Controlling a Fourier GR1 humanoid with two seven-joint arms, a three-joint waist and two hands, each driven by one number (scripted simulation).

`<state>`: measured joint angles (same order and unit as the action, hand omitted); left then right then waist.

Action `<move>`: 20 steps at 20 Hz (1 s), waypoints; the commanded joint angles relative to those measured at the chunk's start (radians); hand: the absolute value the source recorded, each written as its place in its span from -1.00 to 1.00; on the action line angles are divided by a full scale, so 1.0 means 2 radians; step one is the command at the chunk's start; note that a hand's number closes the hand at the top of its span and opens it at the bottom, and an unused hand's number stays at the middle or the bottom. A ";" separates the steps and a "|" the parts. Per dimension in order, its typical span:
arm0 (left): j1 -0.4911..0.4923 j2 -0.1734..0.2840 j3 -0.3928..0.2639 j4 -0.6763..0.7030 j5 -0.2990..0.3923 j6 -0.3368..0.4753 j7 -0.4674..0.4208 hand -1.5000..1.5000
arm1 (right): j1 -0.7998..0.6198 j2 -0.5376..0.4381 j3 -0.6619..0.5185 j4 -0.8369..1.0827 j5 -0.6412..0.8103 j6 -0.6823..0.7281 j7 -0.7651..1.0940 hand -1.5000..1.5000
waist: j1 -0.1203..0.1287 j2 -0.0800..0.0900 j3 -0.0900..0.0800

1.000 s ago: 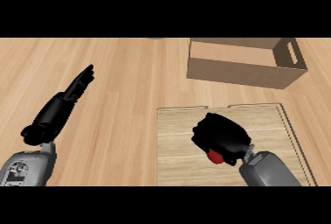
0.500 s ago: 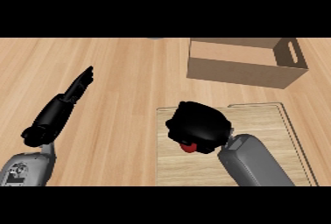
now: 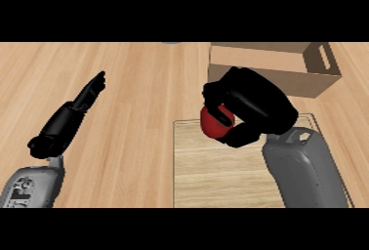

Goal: Pick the tomato from the tray and place it in the cardboard box

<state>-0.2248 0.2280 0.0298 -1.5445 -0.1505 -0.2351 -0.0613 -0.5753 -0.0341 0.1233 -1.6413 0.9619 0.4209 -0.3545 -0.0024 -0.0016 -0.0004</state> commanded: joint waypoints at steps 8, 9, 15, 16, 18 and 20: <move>0.011 -0.005 0.001 -0.011 0.013 -0.015 0.001 0.00 | -0.168 -0.006 -0.165 0.177 -0.033 -0.053 0.108 1.00 | 0.011 0.003 0.000; -0.008 0.007 0.007 -0.007 0.010 -0.018 0.008 0.00 | -0.175 -0.042 -0.185 0.211 -0.032 -0.052 0.090 1.00 | 0.011 0.004 0.000; -0.008 -0.014 -0.015 -0.027 -0.013 0.003 0.021 0.00 | -0.242 -0.127 -0.183 0.375 0.011 -0.094 0.019 1.00 | 0.022 0.008 0.000; -0.006 -0.015 -0.013 -0.028 -0.004 -0.004 0.027 0.00 | -0.260 -0.140 -0.187 0.397 0.011 -0.080 0.023 1.00 | 0.021 0.007 0.000; -0.022 -0.008 -0.008 -0.007 -0.004 -0.009 0.015 0.00 | -0.269 -0.154 -0.172 0.441 0.029 -0.064 0.018 1.00 | 0.022 0.009 0.000; -0.016 -0.008 -0.013 -0.001 -0.008 -0.012 0.002 0.00 | -0.274 -0.178 -0.160 0.480 0.043 -0.028 0.011 1.00 | 0.028 0.013 0.000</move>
<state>-0.2594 0.2149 0.0161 -1.5619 -0.1570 -0.2533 -0.0371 -1.0768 -0.3130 -0.2187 -0.8402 1.0028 0.3067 -0.3033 0.0411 0.0167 -0.0003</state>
